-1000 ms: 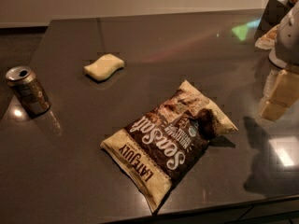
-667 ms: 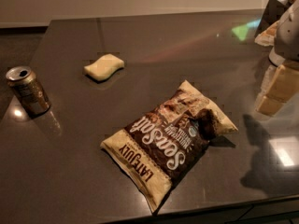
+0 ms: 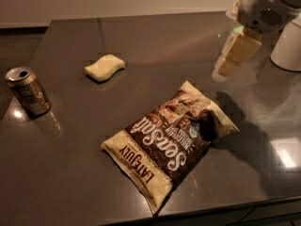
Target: Move sponge near brown chip bag
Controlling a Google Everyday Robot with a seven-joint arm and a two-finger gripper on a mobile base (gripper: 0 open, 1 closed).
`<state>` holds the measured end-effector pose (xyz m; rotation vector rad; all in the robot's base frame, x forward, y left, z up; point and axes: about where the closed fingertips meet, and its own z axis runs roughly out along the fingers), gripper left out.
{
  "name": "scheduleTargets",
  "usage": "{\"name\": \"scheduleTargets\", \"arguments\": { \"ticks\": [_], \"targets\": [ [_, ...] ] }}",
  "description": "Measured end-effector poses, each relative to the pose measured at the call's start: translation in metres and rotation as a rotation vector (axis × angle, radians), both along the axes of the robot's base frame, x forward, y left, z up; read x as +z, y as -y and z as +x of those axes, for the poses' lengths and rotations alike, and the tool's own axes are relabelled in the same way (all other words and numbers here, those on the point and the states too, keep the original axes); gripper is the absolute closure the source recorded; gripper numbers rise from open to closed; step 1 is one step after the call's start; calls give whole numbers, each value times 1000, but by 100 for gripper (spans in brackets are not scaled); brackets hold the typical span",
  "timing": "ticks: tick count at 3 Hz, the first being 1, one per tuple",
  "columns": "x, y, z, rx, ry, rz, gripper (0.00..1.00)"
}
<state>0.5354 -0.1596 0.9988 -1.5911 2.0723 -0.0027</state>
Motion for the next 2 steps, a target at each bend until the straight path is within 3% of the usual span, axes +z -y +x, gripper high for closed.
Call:
{"name": "scheduleTargets", "arguments": {
  "ticks": [2],
  "targets": [
    [-19,-69,73,41,8,71,0]
  ]
}}
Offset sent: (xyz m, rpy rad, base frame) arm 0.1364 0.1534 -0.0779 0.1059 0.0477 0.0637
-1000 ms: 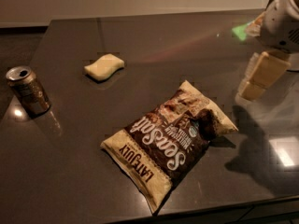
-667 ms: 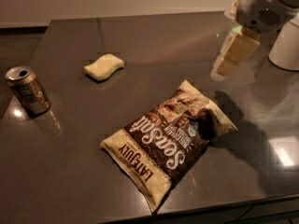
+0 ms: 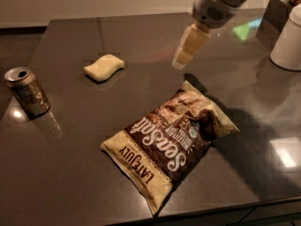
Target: Move sponge near brown chip bag
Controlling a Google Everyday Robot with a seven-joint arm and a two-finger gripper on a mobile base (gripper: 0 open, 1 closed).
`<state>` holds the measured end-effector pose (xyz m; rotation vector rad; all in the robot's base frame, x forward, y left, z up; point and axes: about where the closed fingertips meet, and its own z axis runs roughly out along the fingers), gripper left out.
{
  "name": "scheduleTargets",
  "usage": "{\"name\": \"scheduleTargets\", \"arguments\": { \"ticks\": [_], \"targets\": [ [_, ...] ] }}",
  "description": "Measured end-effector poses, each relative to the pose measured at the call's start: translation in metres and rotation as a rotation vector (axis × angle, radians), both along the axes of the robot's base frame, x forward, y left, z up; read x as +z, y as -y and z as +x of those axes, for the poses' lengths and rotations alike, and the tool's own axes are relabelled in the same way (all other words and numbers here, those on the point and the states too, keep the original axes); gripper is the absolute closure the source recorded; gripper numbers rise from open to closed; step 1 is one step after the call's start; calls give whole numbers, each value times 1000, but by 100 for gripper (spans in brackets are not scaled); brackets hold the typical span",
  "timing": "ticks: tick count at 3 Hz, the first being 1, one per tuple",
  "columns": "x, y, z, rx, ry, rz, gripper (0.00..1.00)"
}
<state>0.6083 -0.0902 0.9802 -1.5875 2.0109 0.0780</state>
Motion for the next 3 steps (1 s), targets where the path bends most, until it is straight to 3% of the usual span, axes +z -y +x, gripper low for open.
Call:
{"name": "scheduleTargets", "arguments": {
  "ticks": [1,3],
  "targets": [
    [-37,-51,32,17,-43,24,0],
    [-85,-127,64,25,-117,75,0]
  ]
}}
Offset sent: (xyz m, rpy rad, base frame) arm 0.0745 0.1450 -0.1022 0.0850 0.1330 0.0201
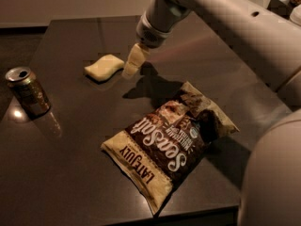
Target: Move sponge near brown chip bag
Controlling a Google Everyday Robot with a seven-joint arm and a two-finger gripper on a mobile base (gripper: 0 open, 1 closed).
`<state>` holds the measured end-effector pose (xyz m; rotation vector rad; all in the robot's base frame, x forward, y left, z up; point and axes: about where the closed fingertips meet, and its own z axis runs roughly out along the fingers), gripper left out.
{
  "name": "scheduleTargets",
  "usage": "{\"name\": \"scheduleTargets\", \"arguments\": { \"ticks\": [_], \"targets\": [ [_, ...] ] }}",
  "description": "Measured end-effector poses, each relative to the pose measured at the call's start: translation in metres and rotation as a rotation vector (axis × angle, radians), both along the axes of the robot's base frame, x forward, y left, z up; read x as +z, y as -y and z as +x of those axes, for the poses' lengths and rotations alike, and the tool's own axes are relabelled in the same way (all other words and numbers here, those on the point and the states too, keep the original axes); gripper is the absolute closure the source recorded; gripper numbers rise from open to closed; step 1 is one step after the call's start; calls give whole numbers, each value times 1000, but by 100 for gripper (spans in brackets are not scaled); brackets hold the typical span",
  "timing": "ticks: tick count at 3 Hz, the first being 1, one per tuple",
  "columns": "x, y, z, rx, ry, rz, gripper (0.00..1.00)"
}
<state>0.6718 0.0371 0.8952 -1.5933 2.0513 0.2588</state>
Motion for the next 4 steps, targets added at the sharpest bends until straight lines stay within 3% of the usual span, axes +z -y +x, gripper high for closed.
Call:
{"name": "scheduleTargets", "arguments": {
  "ticks": [2,4],
  "targets": [
    [-19,-59,11,19,-47,35,0],
    [-40,-88,16,45,-87,17,0]
  ]
}}
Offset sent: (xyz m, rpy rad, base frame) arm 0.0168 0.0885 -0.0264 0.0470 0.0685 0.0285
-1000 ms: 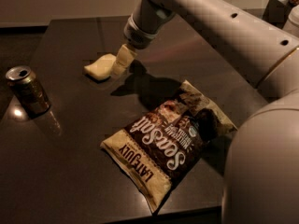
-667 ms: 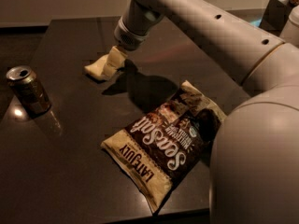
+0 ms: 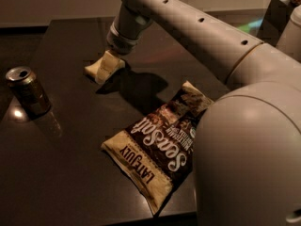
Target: Move sponge near brown chip bag
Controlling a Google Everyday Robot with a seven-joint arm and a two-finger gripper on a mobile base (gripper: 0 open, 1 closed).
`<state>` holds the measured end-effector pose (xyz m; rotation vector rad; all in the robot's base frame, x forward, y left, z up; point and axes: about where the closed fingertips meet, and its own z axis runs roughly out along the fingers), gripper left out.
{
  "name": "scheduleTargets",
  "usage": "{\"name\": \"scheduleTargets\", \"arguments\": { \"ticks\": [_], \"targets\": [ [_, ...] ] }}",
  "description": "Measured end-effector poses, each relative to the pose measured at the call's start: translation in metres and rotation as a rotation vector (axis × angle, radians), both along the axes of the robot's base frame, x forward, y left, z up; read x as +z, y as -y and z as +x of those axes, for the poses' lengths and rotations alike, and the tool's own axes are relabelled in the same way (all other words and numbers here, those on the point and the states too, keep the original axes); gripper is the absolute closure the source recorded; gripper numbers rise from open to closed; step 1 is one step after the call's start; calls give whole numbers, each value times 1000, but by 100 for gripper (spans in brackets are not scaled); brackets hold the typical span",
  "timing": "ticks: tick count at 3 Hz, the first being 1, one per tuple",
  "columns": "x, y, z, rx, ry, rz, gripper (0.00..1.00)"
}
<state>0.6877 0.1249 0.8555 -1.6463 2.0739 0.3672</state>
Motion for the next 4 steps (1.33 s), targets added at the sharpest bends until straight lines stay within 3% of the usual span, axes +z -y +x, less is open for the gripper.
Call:
{"name": "scheduleTargets", "arguments": {
  "ticks": [1,3,4],
  "targets": [
    [-6,-3,-1,10,-11,-17,15],
    [-6,0,-7,20,-13,-26,62],
    [14,25,-22,25,15,-16,93]
  ]
}}
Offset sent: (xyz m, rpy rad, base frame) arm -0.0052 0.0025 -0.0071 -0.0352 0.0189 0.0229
